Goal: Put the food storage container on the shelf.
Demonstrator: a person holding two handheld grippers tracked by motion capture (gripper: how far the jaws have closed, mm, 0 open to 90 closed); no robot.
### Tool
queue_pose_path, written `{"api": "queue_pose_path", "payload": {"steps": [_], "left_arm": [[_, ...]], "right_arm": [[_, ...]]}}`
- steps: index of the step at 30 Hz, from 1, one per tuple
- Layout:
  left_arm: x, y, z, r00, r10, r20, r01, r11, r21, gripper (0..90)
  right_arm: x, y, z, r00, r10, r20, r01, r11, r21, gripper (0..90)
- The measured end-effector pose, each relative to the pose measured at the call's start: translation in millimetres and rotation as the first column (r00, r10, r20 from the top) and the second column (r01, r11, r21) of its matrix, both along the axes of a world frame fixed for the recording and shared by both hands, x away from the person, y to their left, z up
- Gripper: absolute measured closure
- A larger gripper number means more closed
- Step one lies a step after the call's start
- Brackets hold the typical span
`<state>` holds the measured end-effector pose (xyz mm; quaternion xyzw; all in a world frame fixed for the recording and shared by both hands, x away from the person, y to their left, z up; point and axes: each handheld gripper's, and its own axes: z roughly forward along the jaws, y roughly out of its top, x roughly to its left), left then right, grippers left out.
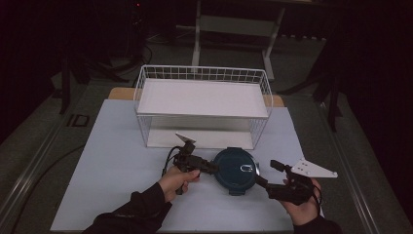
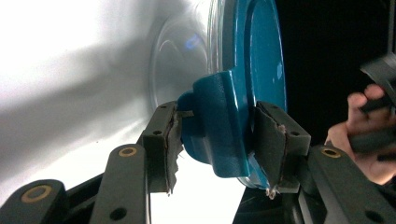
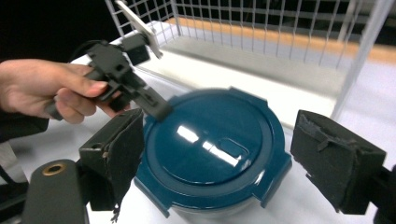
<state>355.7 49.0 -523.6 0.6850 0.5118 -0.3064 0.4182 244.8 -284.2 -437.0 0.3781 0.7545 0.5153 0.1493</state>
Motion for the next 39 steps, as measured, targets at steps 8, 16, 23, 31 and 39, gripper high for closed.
{"api": "queue_pose_path", "payload": {"steps": [8,16,23,31,39], "left_arm": [[-8.7,-1.5,7.5,0.9937,-0.048,0.101,0.047,0.9988,0.01,54.9],[-15.6,-1.9,10.3,0.9828,-0.073,0.17,0.073,0.9973,0.011,55.7],[-20.3,-0.3,10.2,0.9759,-0.084,0.201,0.084,0.9964,0.007,56.3],[-23.6,0.5,10.4,0.9734,-0.085,0.213,0.085,0.9964,0.008,56.5],[-26.5,0.9,9.9,0.9735,-0.072,0.217,0.073,0.9973,0.005,56.5]], "right_arm": [[22.5,-18.9,-21.6,0.9738,-0.032,-0.225,0.053,0.995,0.089,24.7],[42.8,-34.0,-46.5,0.9113,0.012,-0.412,0.052,0.988,0.146,38.0],[48.1,-35.0,-58.6,0.86,0.095,-0.501,0.009,0.98,0.201,54.0],[47.8,-35.8,-62.4,0.8349,0.116,-0.538,0.021,0.97,0.241,56.1],[47.2,-35.0,-71.8,0.8096,0.141,-0.57,0.045,0.953,0.299,55.8]]}}
